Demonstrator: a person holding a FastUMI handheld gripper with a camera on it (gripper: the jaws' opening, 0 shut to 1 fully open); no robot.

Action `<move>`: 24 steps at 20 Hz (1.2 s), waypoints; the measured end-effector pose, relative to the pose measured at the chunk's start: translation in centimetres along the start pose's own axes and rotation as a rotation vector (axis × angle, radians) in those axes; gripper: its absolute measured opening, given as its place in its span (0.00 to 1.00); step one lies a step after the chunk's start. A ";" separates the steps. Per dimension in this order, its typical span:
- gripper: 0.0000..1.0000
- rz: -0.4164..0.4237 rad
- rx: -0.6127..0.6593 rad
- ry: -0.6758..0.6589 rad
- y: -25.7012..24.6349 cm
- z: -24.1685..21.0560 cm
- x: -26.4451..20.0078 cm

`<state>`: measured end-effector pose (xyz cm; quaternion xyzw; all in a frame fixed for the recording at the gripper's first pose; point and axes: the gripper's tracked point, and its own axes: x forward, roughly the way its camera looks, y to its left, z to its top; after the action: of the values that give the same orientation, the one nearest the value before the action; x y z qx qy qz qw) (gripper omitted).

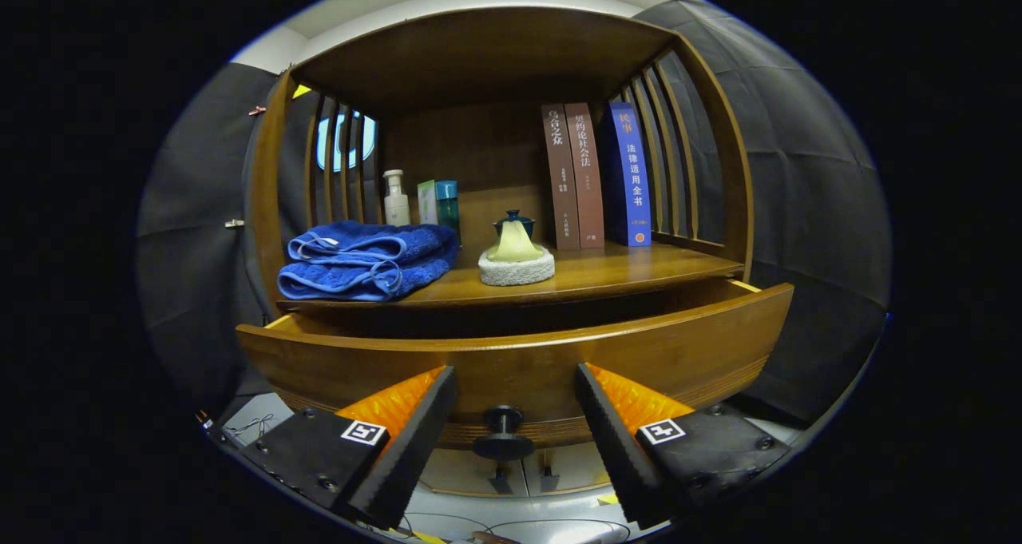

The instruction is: Pull open the drawer, take out the items inside it, and place them on the countertop above the cabinet.

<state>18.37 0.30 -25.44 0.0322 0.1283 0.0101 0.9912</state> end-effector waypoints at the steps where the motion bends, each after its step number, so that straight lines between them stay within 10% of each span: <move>1: 0.99 -0.002 -0.001 0.014 -0.1 -0.2 0.7; 24: 1.00 0.002 -0.017 0.031 -0.5 1.2 3.2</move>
<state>21.76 -0.22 -25.16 0.0236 0.1434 0.0130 0.9893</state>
